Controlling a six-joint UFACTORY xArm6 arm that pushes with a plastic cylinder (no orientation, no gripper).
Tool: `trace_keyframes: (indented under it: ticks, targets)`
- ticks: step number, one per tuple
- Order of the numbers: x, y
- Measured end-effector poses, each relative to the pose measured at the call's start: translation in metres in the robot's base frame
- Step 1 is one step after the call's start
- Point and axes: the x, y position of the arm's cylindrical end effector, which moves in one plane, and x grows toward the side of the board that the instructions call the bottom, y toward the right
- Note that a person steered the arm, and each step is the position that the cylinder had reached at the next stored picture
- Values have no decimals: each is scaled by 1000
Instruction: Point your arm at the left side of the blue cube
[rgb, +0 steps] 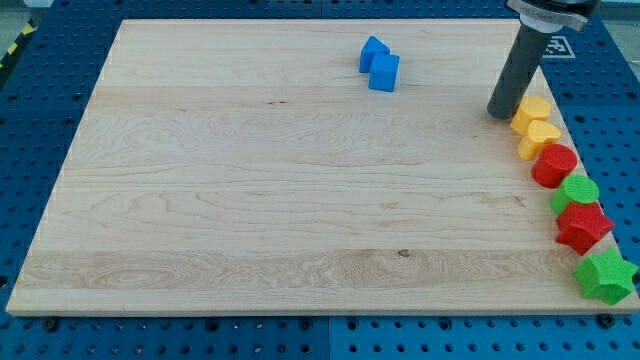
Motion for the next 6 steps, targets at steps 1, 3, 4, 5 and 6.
trace_keyframes:
  ticks: [1, 3, 4, 5, 6]
  targets:
    - [-19, -61]
    - [-30, -189]
    - [-64, -223]
    - [-66, -190]
    - [-66, -163]
